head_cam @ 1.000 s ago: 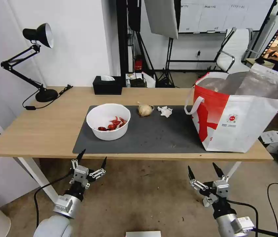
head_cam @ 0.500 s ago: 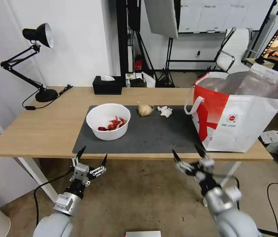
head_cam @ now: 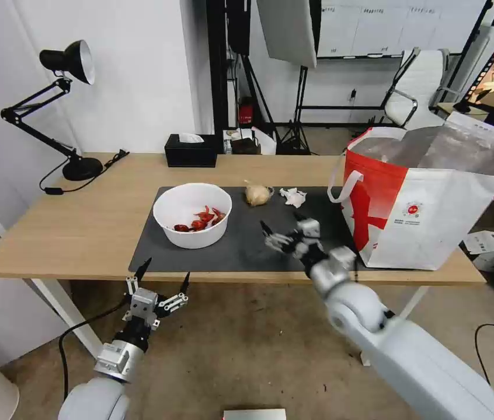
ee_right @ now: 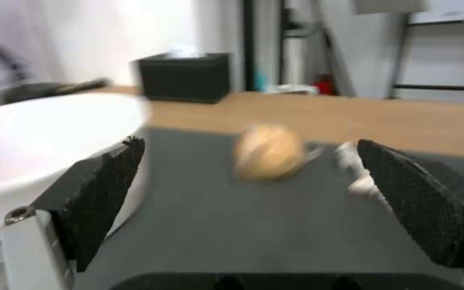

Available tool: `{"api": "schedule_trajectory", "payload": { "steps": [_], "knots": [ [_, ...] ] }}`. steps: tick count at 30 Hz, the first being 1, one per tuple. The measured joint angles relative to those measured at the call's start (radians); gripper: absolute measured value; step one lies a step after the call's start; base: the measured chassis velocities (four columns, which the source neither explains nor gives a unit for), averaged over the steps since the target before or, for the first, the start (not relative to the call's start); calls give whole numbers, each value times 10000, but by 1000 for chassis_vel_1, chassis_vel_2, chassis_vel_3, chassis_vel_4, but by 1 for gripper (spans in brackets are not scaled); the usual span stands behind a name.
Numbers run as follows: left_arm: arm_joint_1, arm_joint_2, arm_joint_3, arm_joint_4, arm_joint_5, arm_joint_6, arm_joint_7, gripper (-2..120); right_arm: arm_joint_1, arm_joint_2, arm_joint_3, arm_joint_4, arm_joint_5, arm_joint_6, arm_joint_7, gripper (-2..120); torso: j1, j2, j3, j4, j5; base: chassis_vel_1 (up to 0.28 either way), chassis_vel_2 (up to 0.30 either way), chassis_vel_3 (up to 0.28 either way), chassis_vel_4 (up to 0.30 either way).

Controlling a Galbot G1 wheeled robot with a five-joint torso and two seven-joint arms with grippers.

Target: Pick up the trash from the table and place it into the takeout bag.

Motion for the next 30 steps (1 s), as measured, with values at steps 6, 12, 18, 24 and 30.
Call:
{"api": "schedule_trajectory", "payload": {
  "steps": [6, 12, 18, 24, 30],
  "knots": [
    [-60, 10, 16, 124, -25, -8, -3, 100, 1620, 1018, -438, -1419, 743, -894, 1881, 100, 0, -1, 0, 1, 2, 0, 0, 0, 0],
    [-142, 31, 65, 202, -39, -13, -4, 100, 2836, 2259, -727, -3144, 1072, -1708, 3843, 100, 0, 0, -1, -1, 3, 0, 0, 0, 0],
    [-142, 6, 76, 244, -42, -33, -6, 100, 3587, 3431, -630, -5088, 1108, -2098, 5134, 100, 0, 0, 0, 4, 2, 0, 0, 0, 0],
    [-137, -36, 46, 277, -73, -74, -5, 100, 4086, 4037, -400, -6477, 691, -2111, 5075, 100, -1, 0, -2, 0, 3, 0, 0, 0, 0],
    [-152, -69, 39, 386, -75, -203, -3, 100, 4266, 4070, -301, -7135, 279, -2082, 4665, 100, -1, 0, -2, 0, 3, 0, 0, 0, 0]
  ]
}}
